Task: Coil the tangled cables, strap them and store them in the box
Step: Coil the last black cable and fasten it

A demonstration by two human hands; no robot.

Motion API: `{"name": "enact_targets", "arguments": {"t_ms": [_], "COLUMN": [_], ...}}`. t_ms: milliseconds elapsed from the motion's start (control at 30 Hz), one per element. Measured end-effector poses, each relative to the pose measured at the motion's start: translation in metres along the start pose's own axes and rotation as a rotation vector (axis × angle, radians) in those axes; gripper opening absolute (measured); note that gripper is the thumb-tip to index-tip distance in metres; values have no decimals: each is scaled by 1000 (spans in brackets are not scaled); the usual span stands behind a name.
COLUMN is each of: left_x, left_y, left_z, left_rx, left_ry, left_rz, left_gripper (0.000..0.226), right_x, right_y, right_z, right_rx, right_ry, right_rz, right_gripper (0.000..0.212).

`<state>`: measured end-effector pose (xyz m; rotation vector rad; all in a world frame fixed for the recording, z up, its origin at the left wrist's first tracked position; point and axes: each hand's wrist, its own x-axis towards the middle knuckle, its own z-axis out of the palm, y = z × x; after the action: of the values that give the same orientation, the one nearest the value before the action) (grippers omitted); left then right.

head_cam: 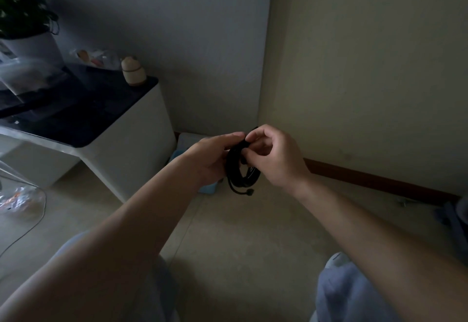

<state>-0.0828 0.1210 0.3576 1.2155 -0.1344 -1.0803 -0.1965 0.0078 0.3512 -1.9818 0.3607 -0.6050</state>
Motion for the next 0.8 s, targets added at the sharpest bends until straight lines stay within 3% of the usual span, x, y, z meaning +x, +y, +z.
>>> {"name": "enact_targets", "arguments": {"t_ms": [267, 500, 800], "left_x": [-3, -3, 3], "left_y": [-1, -4, -13], "left_z": [2, 1, -5], "left_rx": [17, 33, 140], "left_ry": [29, 41, 122], "left_rz": [-7, 0, -111], "left_gripper": [34, 26, 18], "right_x": [2, 7, 13], "right_y": [1, 1, 8], "right_z": [-1, -4, -3], "right_rx": [-89, -390, -571], "right_ry": [-53, -95, -92], "right_rz": [-11, -142, -310], "right_gripper": [28, 24, 21]}}
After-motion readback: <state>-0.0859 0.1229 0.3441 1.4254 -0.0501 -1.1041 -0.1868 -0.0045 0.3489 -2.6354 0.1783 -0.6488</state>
